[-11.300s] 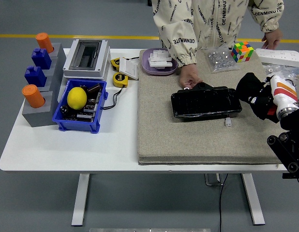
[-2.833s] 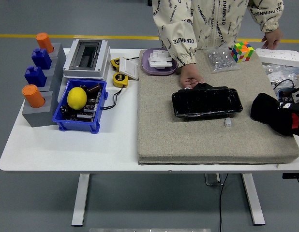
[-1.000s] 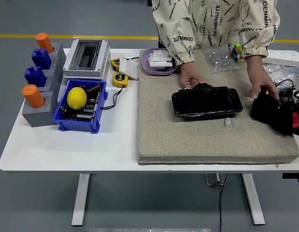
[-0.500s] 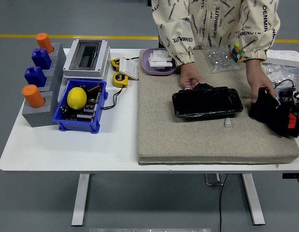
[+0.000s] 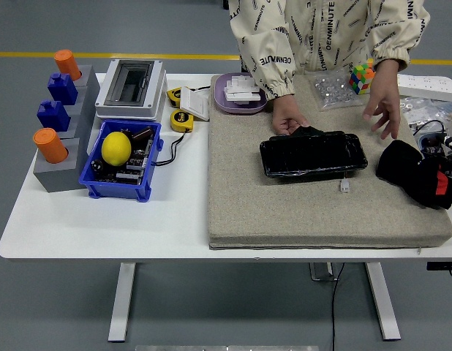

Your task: Pick the rag up,wipe the panel,place it on the desk

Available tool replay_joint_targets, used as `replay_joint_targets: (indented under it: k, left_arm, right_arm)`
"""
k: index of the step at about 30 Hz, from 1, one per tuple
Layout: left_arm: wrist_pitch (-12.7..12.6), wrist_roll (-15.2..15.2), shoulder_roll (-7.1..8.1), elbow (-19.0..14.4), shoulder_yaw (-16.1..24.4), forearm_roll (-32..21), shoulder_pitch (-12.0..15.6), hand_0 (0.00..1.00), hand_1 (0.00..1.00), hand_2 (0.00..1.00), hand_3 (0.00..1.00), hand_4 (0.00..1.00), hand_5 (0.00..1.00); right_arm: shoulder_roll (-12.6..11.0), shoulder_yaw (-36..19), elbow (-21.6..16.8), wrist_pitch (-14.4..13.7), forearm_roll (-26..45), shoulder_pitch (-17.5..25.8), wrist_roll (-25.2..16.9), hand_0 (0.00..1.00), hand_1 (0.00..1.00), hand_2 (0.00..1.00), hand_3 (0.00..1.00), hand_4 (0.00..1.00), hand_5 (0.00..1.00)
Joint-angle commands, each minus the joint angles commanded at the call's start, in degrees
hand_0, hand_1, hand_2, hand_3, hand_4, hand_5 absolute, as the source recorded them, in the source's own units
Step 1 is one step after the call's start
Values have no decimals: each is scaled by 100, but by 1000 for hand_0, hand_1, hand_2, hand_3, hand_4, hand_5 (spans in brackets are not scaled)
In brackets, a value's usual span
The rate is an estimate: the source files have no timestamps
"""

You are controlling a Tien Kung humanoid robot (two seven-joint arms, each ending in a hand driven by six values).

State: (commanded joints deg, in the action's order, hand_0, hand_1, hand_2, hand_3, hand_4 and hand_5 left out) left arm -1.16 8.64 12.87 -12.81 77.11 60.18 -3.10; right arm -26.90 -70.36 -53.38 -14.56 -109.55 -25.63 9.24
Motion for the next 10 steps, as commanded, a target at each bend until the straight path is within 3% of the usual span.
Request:
replay_joint_targets:
  k: [10]
  left_arm:
    - [-2, 2, -7, 8, 45, 12, 7, 605, 636, 636, 560, 632, 446]
  right_arm:
    - [-8, -14, -1, 5, -2, 4, 1, 533, 578, 654, 672, 998, 513]
